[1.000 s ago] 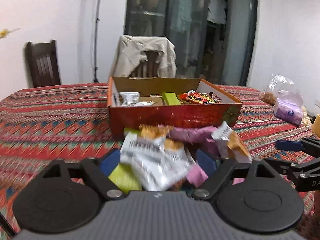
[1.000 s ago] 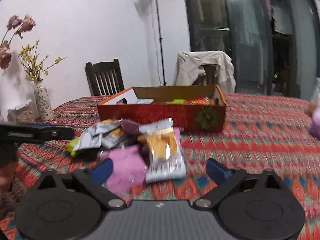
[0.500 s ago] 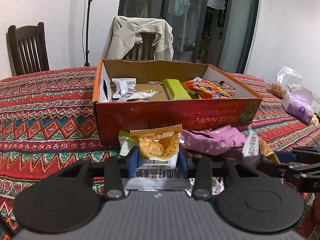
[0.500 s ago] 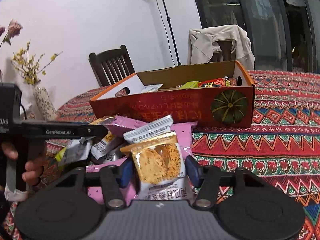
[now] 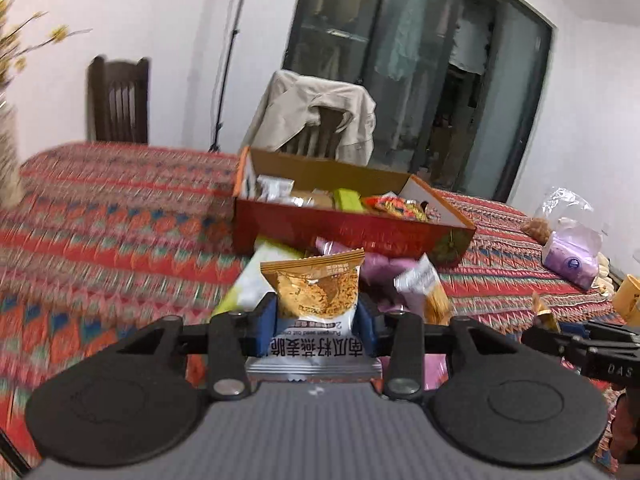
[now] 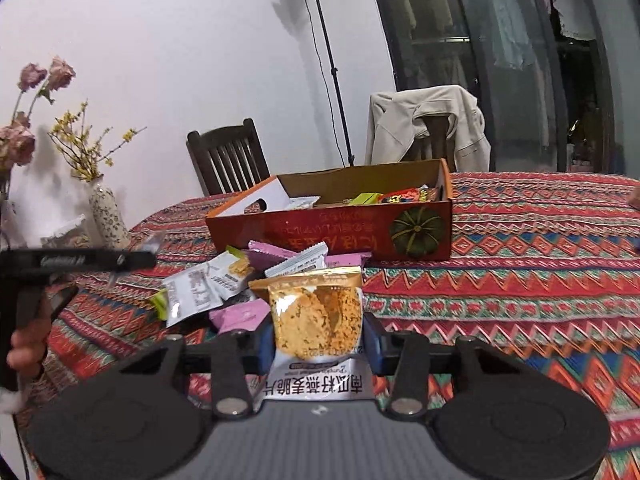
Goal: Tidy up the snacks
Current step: 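Grasp biscuit packets with both tools and carry them toward the box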
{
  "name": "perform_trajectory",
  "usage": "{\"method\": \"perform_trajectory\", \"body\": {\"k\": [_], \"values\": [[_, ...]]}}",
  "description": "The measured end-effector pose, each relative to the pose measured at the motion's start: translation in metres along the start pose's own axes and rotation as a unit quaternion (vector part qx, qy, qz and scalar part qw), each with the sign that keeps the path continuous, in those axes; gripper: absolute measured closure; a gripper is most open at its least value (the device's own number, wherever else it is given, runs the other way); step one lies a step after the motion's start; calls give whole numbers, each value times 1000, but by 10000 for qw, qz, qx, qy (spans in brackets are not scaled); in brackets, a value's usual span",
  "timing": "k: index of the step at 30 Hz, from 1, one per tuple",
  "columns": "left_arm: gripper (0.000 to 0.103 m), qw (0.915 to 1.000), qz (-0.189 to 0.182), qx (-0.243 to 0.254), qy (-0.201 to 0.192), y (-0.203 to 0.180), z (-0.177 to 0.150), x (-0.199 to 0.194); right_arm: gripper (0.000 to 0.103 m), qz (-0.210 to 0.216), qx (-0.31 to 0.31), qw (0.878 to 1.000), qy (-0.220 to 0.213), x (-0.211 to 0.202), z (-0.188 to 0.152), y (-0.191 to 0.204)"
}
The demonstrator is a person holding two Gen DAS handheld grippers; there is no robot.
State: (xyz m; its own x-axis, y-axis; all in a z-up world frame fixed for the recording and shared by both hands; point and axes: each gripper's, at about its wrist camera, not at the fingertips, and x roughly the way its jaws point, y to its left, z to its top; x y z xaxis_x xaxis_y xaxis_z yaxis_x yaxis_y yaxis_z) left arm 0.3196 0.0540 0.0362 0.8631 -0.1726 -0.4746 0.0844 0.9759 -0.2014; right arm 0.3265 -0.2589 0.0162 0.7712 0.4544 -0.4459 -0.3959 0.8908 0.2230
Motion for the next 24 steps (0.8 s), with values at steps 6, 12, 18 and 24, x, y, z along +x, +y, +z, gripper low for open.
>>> {"method": "perform_trajectory", "body": {"k": [6, 12, 18, 24], "values": [[61, 9991, 422, -39, 28, 0, -12, -27, 60, 15, 13, 10000, 34, -27, -12, -2], [61, 9990, 415, 8, -141, -5, -8, -38, 60, 107, -29, 9999, -68, -38, -11, 3], [61, 9990, 388, 33, -240, -6, 5, -30, 60, 270, -8, 9995, -183, -33, 1, 10], [61, 9983, 133, 413, -387, -1, 65, 7, 60, 617, -50, 9976, -322, -2, 51, 7]]}}
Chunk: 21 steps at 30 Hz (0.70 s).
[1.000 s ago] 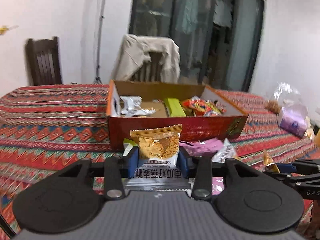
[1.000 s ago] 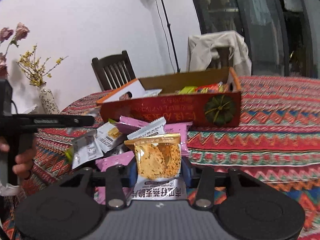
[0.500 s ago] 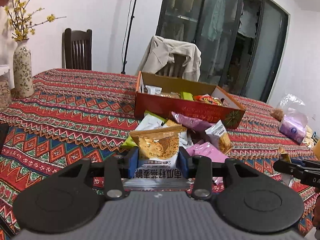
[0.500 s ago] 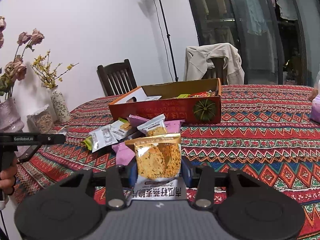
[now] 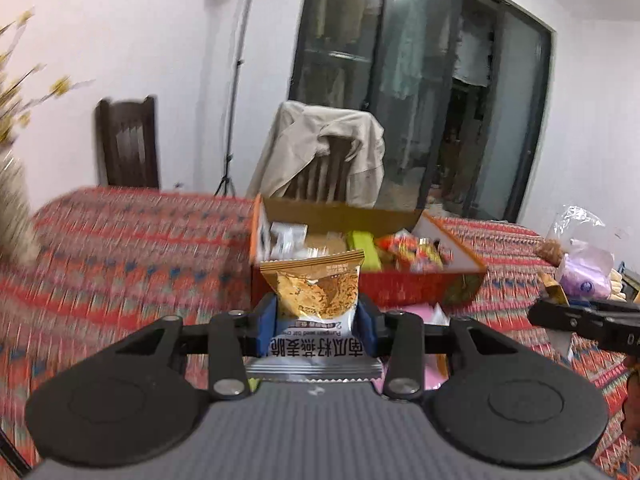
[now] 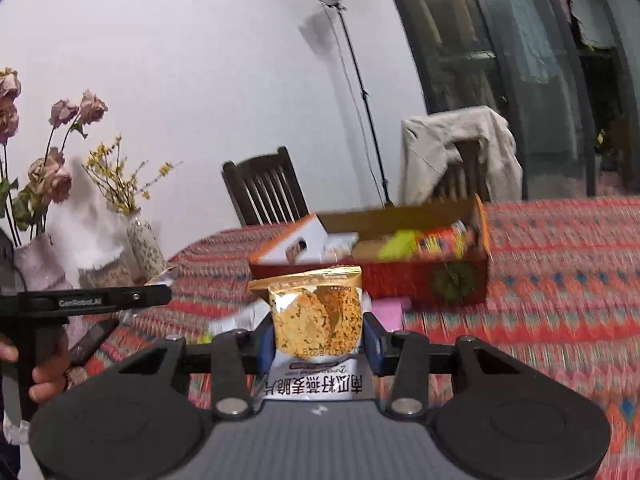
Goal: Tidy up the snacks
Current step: 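Grasp biscuit packets with both tools and carry them toward the box, then lower both biscuit packets into the box and open both tools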
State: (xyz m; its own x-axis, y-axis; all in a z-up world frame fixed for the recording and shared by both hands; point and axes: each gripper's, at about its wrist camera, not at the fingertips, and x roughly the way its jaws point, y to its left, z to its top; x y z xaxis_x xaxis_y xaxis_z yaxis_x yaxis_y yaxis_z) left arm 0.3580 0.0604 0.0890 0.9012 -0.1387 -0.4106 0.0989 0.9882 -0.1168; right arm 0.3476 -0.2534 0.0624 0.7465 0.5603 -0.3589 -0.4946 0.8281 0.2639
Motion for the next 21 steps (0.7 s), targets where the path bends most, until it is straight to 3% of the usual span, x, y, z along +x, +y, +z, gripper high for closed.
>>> {"method": "perform_trajectory", "body": {"k": [3, 6, 10, 12, 15, 18, 21], "values": [[61, 9995, -152, 255, -64, 3, 43, 39, 60, 174, 52, 9998, -117, 34, 41, -13], [61, 9990, -306, 300, 135, 6, 81, 94, 60, 468, 586, 9972, -40, 91, 86, -41], [61, 9984, -320, 108, 460, 8, 112, 172, 60, 609, 1460, 9853, 642, 198, 124, -83], [61, 9973, -382, 56, 625, 9, 119, 206, 60, 365, 1500, 9831, 988, 248, 131, -93], [61, 9957, -143, 44, 916, 13, 124, 257, 60, -87, 1364, 9803, 1428, 313, 135, -106], [62, 9924, 36, -34, 1228, 21, 122, 304, 60, -271, 1655, 9688, 1827, 359, 131, -120], [62, 9873, 123, -413, 1528, 37, 119, 338, 61, -517, 1637, 9645, 2009, 385, 129, -126]]}}
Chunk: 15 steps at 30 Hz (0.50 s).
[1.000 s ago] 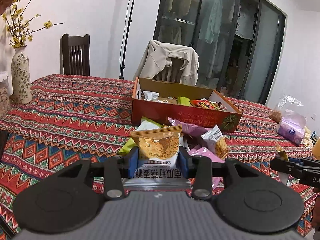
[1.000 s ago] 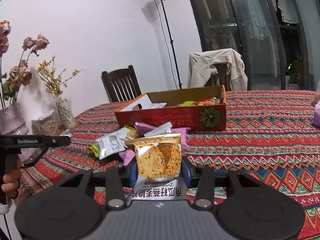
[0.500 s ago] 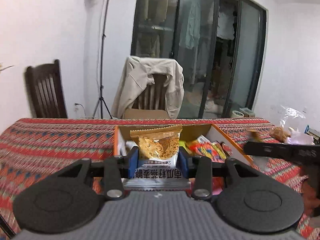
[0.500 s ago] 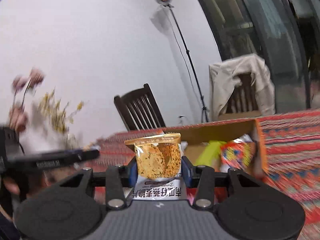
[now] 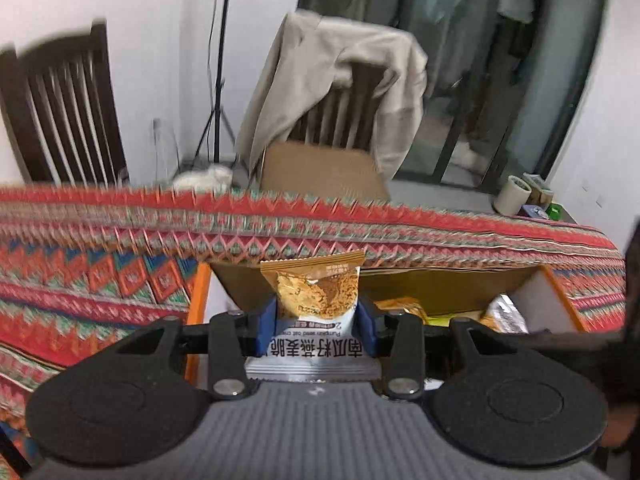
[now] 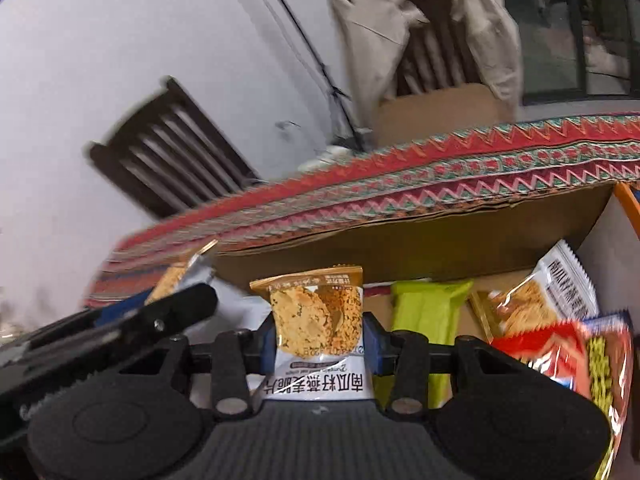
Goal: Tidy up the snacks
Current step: 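Lower both biscuit packets into the box and open both tools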
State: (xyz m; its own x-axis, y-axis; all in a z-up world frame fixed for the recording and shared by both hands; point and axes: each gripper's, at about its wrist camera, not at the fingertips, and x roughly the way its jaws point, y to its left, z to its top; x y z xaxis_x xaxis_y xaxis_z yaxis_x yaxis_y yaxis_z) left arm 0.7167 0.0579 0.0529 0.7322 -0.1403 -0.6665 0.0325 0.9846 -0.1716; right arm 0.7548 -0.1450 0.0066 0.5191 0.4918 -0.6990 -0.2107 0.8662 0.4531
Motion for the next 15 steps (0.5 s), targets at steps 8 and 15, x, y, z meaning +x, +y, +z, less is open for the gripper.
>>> {"method": "perform_trajectory", "body": {"k": [8, 15], "values": [[41, 9982, -378, -383, 247, 6, -2, 26, 54, -549, -321, 9976, 278, 16, 0, -1], [31, 9993, -316, -188, -82, 6, 8, -26, 37, -571, -683, 9958, -208, -39, 3, 8]]}}
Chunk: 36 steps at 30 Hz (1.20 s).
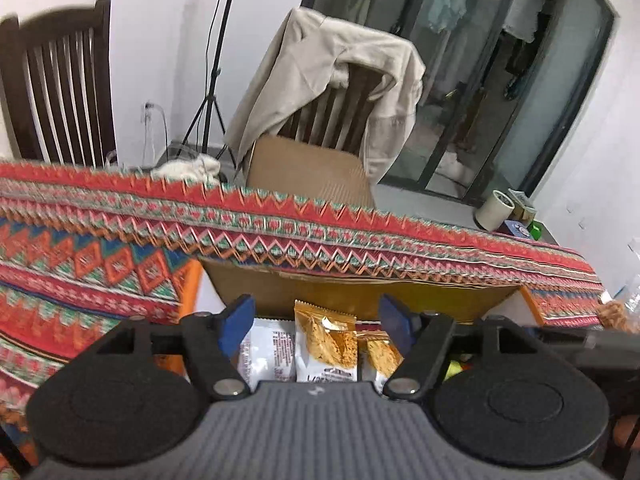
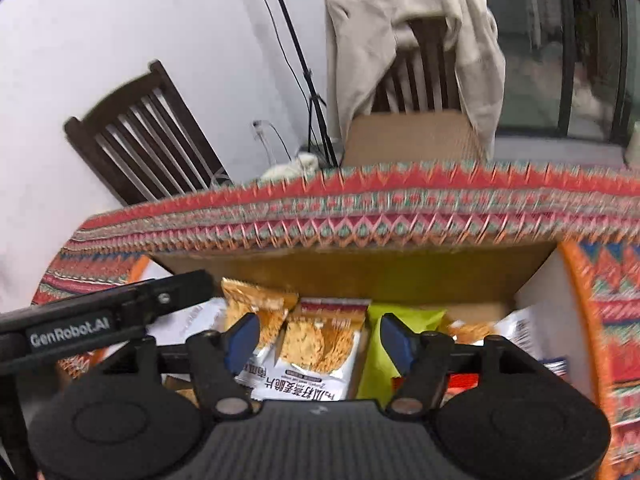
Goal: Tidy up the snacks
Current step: 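Lower both biscuit packets into the box and open both tools, then move both tools back to the snack pile in front of the box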
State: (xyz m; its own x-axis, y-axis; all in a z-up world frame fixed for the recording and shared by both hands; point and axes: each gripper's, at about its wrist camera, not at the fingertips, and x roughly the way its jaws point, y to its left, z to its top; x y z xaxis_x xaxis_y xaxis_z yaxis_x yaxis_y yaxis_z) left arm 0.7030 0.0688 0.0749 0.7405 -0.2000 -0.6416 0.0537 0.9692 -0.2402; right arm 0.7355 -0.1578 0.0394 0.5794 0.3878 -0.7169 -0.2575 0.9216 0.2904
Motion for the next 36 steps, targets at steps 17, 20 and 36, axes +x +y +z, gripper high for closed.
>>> {"method": "perform_trajectory", "body": {"k": [17, 20, 36], "values": [[0, 9822, 773, 642, -1588, -2, -235, -256, 9, 471, -902, 9830, -1530, -232, -165, 4], [0, 9830, 668, 576, -1609, -11, -269, -272, 9, 361, -950, 9809, -1655, -255, -215, 0], [0, 9805, 810, 944, -1523, -15, -339, -303, 4, 165, -751, 9847, -1562, -306, -367, 9]]}}
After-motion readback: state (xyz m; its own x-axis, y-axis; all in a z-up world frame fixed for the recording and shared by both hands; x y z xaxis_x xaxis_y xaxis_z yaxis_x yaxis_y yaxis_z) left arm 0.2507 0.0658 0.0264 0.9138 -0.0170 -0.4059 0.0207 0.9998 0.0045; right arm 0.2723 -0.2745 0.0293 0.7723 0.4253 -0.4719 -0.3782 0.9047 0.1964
